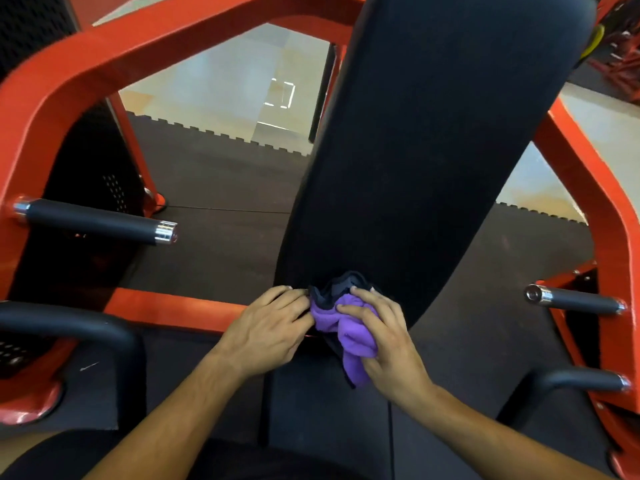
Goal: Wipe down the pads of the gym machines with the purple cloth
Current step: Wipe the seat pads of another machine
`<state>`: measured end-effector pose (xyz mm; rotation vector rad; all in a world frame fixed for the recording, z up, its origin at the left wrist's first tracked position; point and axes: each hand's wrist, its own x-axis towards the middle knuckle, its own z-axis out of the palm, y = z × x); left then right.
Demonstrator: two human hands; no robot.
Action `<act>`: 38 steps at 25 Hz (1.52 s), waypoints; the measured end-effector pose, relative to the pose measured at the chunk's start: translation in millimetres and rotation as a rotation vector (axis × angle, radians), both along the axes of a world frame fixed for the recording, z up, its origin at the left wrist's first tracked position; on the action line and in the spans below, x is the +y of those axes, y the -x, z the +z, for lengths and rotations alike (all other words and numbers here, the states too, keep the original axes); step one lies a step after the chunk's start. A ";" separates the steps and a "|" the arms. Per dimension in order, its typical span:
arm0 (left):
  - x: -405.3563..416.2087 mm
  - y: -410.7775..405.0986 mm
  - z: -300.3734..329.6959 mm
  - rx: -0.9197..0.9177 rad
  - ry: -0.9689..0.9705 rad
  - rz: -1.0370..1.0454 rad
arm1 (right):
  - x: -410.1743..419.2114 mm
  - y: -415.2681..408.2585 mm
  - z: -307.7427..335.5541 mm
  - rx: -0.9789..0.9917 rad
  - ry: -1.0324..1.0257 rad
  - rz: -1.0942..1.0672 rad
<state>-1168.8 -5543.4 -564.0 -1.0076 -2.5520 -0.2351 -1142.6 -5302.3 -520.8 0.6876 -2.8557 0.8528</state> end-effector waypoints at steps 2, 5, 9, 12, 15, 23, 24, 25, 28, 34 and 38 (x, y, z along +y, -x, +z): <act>-14.6 -3.0 -1.7 -0.021 -0.094 0.070 | -20.6 4.4 12.1 -0.092 0.063 -0.011; -35.4 -12.7 -11.6 -0.078 -0.214 0.211 | -48.7 15.2 20.1 -0.199 0.057 0.112; -57.6 -14.7 -5.6 -0.249 -0.391 0.490 | -89.8 24.4 27.6 -0.350 0.273 0.164; -79.7 -8.4 12.0 -0.425 -0.538 0.662 | -121.3 34.9 35.3 -0.393 0.348 0.196; -95.4 -4.4 5.2 -0.680 -0.573 0.716 | -148.0 44.5 37.1 -0.388 0.324 0.258; -127.4 -12.4 43.6 -0.535 0.019 0.534 | -202.3 60.5 80.8 -0.276 -0.010 0.109; -147.1 -17.9 59.5 -0.547 0.006 0.514 | -211.7 56.8 98.8 -0.288 -0.013 0.076; -164.0 -23.8 70.9 -0.578 -0.017 0.508 | -219.6 52.2 114.7 -0.298 -0.022 0.065; -196.2 -44.7 117.5 -0.708 -0.114 0.464 | -229.5 37.7 165.4 -0.337 -0.006 0.029; -215.9 -86.6 272.7 -0.827 -0.172 0.489 | -224.3 -16.8 300.9 -0.427 0.123 -0.081; -235.3 -112.9 343.8 -0.826 -0.193 0.479 | -231.9 -50.7 364.5 -0.425 0.234 -0.131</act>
